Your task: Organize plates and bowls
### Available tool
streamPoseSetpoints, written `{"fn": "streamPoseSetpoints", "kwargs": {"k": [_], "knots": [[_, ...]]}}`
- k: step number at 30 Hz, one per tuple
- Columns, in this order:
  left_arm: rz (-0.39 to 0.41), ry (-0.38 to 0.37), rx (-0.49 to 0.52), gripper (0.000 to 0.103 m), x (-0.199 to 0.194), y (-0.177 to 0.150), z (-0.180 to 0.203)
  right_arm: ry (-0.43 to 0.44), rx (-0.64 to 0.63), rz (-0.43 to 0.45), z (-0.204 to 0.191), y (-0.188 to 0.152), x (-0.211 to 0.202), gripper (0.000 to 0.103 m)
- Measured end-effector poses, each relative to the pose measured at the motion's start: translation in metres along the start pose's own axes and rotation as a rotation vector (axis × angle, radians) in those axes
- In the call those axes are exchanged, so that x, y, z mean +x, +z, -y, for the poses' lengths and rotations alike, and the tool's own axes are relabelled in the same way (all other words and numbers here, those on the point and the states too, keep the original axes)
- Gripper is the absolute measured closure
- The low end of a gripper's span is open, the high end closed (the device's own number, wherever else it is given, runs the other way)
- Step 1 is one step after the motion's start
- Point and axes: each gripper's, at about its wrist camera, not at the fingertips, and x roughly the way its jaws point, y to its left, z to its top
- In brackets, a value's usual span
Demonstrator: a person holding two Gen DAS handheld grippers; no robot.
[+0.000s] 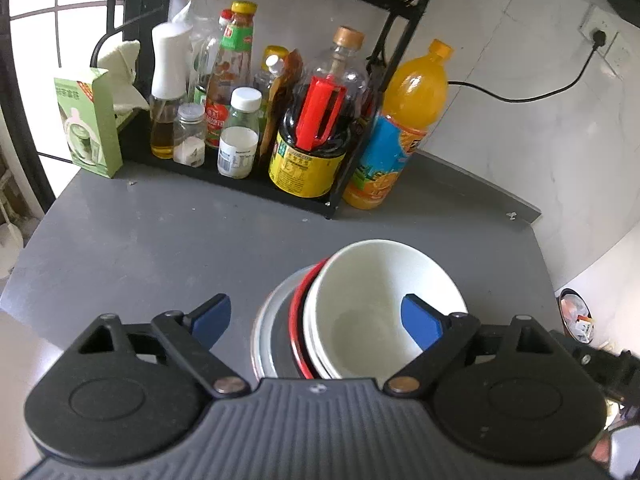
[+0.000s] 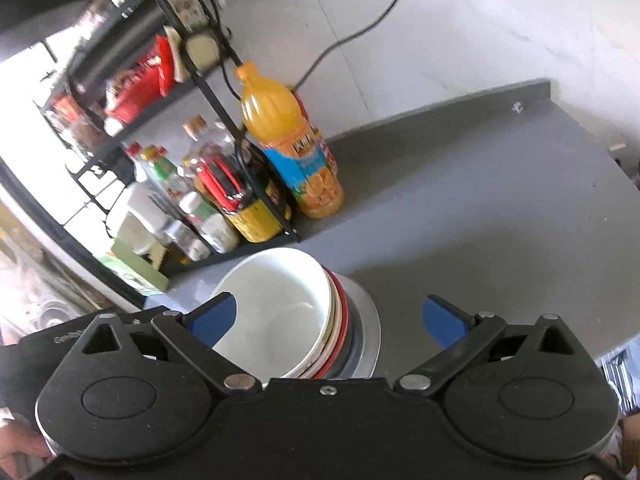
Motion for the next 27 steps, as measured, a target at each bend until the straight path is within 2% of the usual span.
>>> {"fn": "streamPoseSetpoints", "kwargs": {"k": [3,5,7,14,19,24,27], "knots": [[0.019,0.005,0.004,0.012,-0.013,-0.009,0.015,0.009,-0.024,0.004,0.007,0.002,-0.018,0.000],[0.017,0.035,-0.003,0.012,-0.023,-0.014,0.026,0.015,-0.056,0.022,0.010,0.001,-0.029,0.000],[0.035,0.026,-0.007,0.012,-0.035,-0.020,0.035,0.007,-0.064,0.021,0.013,0.001,-0.037,0.000],[0.090,0.055,0.038,0.011,-0.074,-0.034,0.063,0.043,-0.108,0.048,0.023,-0.005,-0.071,0.000],[0.142,0.054,0.023,0.006,-0.095,-0.050,0.070,0.051,-0.132,0.074,0.030,-0.007,-0.087,0.000],[0.184,0.071,0.053,0.001,-0.112,-0.060,0.079,0.057,-0.161,0.076,0.034,-0.011,-0.100,0.000],[0.196,0.074,0.061,0.000,-0.120,-0.065,0.083,0.062,-0.177,0.079,0.035,-0.014,-0.107,0.000]]}}
